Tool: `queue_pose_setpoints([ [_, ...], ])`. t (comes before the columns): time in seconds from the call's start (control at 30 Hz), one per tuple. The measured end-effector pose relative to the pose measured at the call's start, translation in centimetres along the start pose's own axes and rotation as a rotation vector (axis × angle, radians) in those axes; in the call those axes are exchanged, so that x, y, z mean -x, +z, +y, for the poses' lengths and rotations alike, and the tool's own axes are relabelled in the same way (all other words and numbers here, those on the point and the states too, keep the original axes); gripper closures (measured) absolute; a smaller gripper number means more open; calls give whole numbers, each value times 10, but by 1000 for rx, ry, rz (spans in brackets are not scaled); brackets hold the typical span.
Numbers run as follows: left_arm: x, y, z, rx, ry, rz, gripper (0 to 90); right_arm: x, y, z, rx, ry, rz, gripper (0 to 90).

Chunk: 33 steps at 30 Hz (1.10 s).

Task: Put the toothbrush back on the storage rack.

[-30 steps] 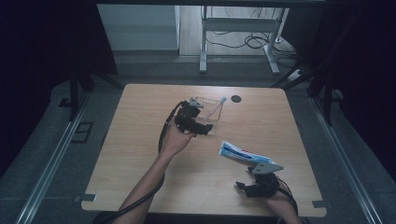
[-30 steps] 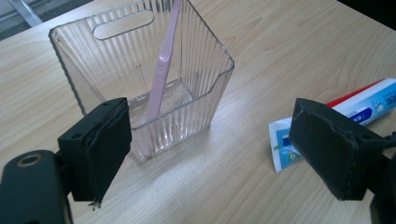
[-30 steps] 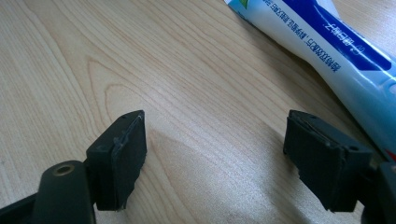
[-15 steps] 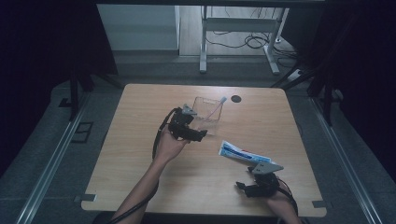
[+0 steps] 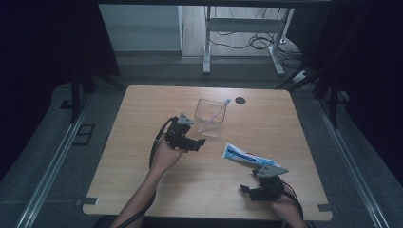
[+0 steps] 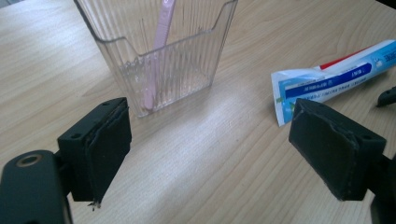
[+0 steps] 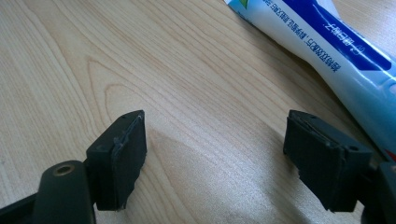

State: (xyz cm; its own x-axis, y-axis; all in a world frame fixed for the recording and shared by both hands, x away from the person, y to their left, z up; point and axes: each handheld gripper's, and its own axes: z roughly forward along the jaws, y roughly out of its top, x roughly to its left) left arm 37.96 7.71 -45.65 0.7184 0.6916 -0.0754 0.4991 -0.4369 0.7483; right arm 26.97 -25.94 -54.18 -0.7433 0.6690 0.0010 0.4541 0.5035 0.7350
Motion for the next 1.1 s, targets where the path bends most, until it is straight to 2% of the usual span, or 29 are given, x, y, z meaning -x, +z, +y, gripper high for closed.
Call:
queue_pose_setpoints([
  [0.43, 2, -1, -29, -15, 1, -4, 134, 0, 0, 0, 0, 2, 0, 215],
  [0.77, 8, -3, -56, 2, -32, -27, 134, 0, 0, 0, -2, 6, -1, 214],
  [1.1, 11, -4, -78, -7, -40, -15, 135, -1, 0, 0, -2, 8, -4, 213],
])
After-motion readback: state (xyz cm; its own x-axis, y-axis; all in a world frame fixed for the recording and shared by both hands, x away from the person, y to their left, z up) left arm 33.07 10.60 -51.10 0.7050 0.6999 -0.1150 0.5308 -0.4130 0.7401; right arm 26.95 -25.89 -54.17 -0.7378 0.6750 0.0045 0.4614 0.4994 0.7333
